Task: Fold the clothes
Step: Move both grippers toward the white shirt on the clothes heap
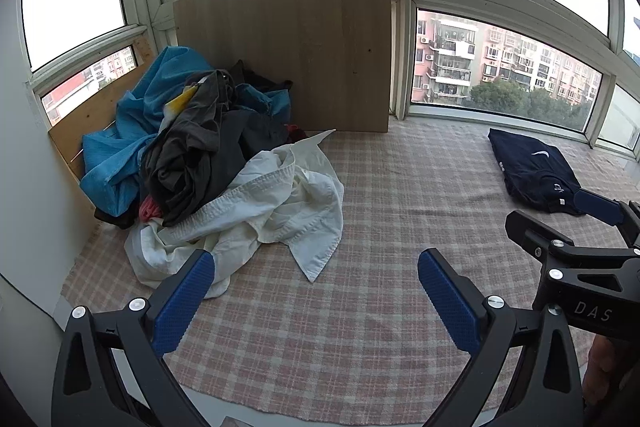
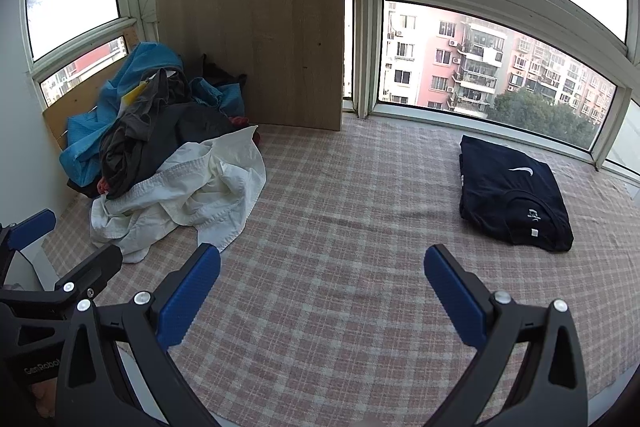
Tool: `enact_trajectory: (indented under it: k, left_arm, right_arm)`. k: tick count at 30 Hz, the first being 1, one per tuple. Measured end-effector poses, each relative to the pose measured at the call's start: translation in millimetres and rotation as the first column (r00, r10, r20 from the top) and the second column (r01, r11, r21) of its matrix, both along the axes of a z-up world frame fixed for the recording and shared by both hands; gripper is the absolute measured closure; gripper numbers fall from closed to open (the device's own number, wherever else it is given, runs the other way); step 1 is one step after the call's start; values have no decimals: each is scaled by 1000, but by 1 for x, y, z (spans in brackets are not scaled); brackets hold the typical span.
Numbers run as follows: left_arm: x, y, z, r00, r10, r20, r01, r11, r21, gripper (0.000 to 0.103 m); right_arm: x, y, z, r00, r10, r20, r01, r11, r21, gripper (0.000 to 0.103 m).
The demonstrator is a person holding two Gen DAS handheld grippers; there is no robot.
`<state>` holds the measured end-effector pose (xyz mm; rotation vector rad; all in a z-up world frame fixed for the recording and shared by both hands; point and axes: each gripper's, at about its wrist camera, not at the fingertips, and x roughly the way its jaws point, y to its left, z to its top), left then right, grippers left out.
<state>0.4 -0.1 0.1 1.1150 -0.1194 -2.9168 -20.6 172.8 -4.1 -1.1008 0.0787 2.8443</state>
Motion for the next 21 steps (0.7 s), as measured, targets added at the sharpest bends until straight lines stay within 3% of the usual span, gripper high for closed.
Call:
enact_trajectory:
  k: [5, 11, 21]
  left_arm:
    - [9, -2, 2, 999, 11, -32, -12, 1000, -20, 1]
    - [5, -13, 3, 999, 35, 5, -35, 999, -16, 1]
    - [8, -33, 10, 996, 95, 1, -95, 995, -35, 1]
  right_arm:
    - [1, -6, 2, 1000, 10, 0, -10, 1000, 8, 0]
    - [1, -12, 4, 1000, 25, -5, -25, 1000, 3, 0]
    - [-14, -31, 6, 997, 75, -8, -75, 997, 4, 0]
